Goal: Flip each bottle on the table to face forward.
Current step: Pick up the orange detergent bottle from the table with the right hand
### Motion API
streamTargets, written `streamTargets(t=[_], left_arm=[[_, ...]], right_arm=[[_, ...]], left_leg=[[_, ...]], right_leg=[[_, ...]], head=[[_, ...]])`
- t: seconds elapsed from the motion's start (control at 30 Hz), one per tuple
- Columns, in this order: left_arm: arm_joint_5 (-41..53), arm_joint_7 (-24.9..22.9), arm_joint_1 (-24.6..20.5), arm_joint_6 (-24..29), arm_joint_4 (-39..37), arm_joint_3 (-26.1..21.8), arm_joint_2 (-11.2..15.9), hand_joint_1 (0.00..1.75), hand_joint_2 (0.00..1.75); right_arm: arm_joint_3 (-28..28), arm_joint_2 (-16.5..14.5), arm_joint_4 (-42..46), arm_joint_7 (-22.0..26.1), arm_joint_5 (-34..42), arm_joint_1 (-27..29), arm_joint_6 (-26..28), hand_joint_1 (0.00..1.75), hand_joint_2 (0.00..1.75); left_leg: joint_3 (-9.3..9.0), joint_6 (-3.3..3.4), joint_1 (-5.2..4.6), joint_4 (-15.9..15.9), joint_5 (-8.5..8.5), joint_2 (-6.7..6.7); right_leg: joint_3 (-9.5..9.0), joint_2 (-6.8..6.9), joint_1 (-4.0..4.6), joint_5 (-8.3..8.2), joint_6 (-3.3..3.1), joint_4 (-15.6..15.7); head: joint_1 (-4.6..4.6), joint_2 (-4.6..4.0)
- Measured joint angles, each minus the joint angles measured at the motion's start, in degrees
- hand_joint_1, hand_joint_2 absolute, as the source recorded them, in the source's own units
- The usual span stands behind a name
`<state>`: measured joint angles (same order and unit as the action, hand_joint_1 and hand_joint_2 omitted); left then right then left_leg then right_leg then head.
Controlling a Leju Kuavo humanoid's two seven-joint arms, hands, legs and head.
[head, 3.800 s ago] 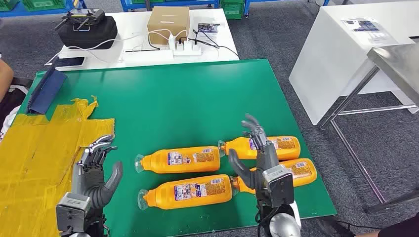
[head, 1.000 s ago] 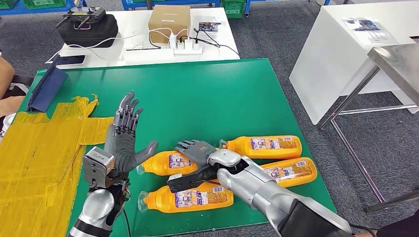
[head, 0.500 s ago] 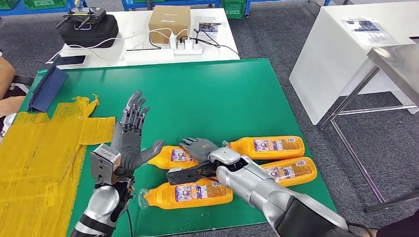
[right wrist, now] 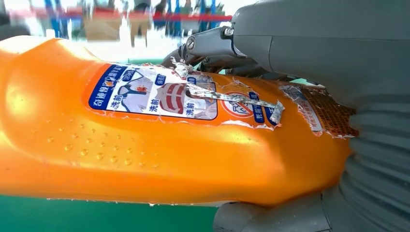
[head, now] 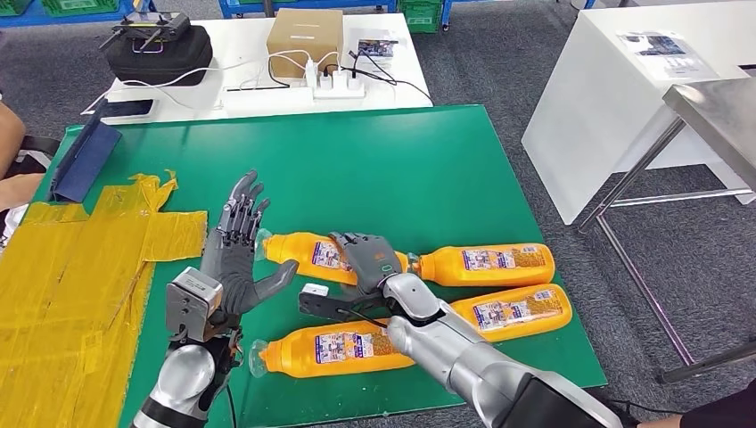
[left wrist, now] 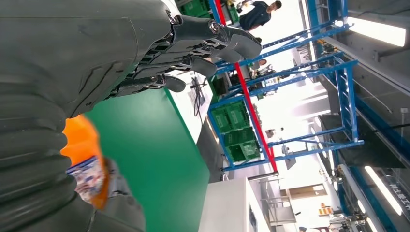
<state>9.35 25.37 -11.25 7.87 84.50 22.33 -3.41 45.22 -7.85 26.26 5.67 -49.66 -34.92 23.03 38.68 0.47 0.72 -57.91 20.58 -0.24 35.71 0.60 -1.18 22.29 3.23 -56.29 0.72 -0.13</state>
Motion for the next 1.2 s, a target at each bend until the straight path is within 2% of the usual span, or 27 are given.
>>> streamTargets(t=[0.17, 0.43, 0.7, 0.87, 1.07, 1.2], left_arm=[[1.9, -0.4, 2.0, 0.2, 1.8, -0.7, 0.0, 0.00, 1.75], [3.3, -0.7, 4.1, 1.1, 3.5, -1.4, 0.0, 0.00, 1.75], [3.8, -0.8, 5.4, 1.6, 3.9, -2.0, 0.1, 0.00, 1.75], [3.5, -1.3, 5.9, 0.8, 4.0, -2.3, 0.3, 0.00, 1.75], [3.1, -1.4, 6.0, 0.3, 4.0, -2.3, 0.6, 0.00, 1.75], [1.7, -1.4, 6.0, -2.4, 4.1, -2.3, 0.7, 0.00, 1.75]], right_arm=[[-6.2, -0.1, 10.2, 4.9, 1.3, 6.2, 11.5, 1.75, 1.75], [-18.2, -0.1, 38.1, 16.3, 12.4, 19.9, 15.6, 1.75, 1.75], [-22.4, -0.8, 53.6, 24.1, 21.6, 28.5, 15.1, 1.75, 1.75], [-22.2, -0.9, 57.0, 24.9, 22.7, 31.6, 10.9, 1.75, 1.75], [-21.5, -0.9, 57.2, 25.0, 22.3, 32.5, 9.8, 1.75, 1.75], [-19.9, -0.4, 56.3, 22.5, 17.9, 32.0, 5.2, 1.75, 1.75]], left_leg=[[0.07, -0.01, 0.01, 0.0, 0.01, -0.02], [0.25, -0.04, 0.00, 0.0, 0.05, -0.09], [0.25, -0.05, 0.00, 0.0, 0.05, -0.07], [0.25, -0.07, 0.00, 0.0, 0.06, -0.03], [0.25, -0.05, 0.00, 0.0, 0.04, -0.05], [0.25, -0.05, 0.00, 0.0, 0.04, -0.04]], right_leg=[[0.06, 0.01, 0.00, 0.03, 0.00, 0.0], [0.22, 0.04, -0.01, 0.07, 0.00, 0.0], [0.25, 0.04, -0.01, 0.05, -0.01, 0.0], [0.28, 0.03, 0.00, 0.11, -0.09, 0.0], [0.27, 0.03, -0.01, 0.10, -0.09, 0.0], [0.26, 0.03, -0.01, 0.08, -0.09, 0.0]], head=[[0.01, 0.00], [0.01, 0.00], [0.00, 0.00], [0.00, 0.00], [0.01, 0.00], [0.00, 0.00]])
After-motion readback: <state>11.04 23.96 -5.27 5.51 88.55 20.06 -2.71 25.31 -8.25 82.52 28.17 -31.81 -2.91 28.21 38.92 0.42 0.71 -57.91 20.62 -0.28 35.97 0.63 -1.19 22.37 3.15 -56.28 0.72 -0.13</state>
